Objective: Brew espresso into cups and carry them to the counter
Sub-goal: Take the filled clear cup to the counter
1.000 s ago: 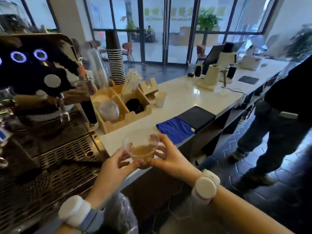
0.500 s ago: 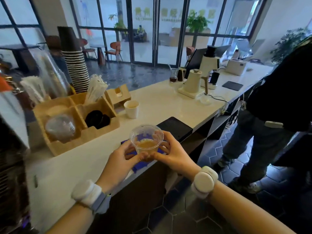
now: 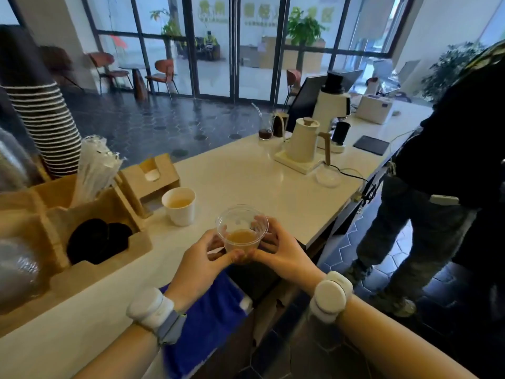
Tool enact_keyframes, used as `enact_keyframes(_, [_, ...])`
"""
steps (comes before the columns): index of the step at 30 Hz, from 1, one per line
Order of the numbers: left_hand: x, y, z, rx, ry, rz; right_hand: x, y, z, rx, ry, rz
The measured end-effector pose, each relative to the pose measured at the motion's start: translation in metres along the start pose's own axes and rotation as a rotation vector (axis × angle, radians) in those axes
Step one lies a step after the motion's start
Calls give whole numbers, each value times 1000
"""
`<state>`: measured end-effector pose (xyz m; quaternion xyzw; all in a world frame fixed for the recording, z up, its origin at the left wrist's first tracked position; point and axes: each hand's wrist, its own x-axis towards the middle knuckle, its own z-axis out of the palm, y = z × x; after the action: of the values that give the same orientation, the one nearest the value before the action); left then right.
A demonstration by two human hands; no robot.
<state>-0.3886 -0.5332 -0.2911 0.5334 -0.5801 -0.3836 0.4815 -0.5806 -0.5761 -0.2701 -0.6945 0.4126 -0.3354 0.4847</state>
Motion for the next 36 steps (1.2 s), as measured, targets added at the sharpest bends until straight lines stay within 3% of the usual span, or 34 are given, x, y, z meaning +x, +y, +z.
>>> enact_keyframes(13, [108,-28,3,8,75,-118,119,25,-32,127,-90,-22])
enact_keyframes(20, [155,-37,13,11,185,-164,191,48,-51,147,-235,-25])
enact_keyframes(29, [209,-66,39,53,425,-341,281,85,-69,128,-538,-20])
enact_keyframes(36, [222,-84,44,60,493,-392,312,112,-62,142,-622,-23])
